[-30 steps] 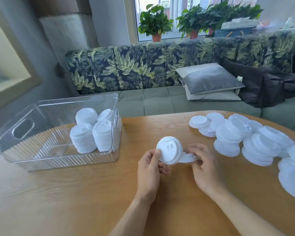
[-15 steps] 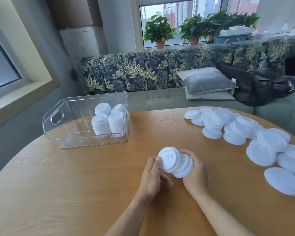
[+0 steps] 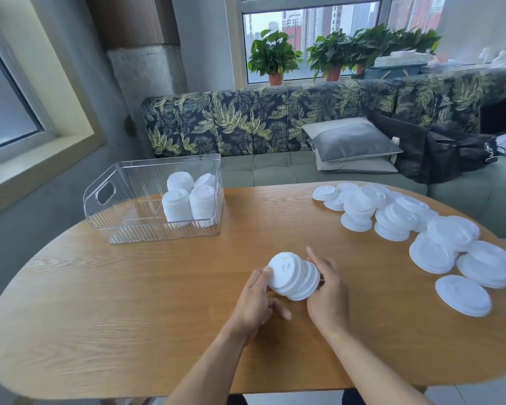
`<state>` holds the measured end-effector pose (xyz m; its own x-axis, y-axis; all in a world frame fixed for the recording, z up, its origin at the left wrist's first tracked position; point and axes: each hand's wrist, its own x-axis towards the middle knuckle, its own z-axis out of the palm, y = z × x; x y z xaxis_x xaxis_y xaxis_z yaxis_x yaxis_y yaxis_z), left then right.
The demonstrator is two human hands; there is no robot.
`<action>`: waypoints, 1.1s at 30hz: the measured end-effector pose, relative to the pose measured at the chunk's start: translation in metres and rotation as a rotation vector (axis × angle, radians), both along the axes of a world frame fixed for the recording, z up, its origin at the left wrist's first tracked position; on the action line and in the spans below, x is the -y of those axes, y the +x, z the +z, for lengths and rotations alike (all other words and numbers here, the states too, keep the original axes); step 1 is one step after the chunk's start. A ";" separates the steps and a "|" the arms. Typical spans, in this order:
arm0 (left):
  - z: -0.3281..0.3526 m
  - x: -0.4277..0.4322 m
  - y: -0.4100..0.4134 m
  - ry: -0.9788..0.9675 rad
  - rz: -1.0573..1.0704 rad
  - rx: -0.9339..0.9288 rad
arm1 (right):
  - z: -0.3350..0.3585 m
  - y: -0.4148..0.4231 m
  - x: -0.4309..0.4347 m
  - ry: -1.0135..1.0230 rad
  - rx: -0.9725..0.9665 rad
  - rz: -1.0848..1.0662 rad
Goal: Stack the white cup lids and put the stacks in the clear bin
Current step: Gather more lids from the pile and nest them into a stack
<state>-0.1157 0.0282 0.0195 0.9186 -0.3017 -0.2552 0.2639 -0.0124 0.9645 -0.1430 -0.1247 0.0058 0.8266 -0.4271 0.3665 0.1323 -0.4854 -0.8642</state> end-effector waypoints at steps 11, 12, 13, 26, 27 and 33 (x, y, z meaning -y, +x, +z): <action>-0.012 0.008 0.006 -0.021 0.236 0.088 | 0.007 0.002 0.007 0.559 -0.216 0.138; -0.012 0.009 0.006 -0.021 0.253 0.101 | 0.009 0.002 0.008 0.636 -0.220 0.166; -0.012 0.010 0.005 -0.020 0.264 0.116 | 0.011 0.002 0.010 0.684 -0.221 0.189; -0.014 0.014 -0.002 0.017 0.316 0.254 | 0.012 0.001 0.011 0.667 -0.226 0.228; -0.015 0.015 -0.003 0.028 0.319 0.262 | 0.012 0.001 0.011 0.679 -0.220 0.231; -0.015 0.015 -0.005 0.045 0.304 0.311 | 0.009 0.001 0.012 0.626 -0.189 0.198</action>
<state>-0.1204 0.0136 0.0049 0.9992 -0.0005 0.0410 -0.0410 -0.0230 0.9989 -0.1416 -0.1363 0.0147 0.9367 -0.3453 -0.0589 -0.0138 0.1316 -0.9912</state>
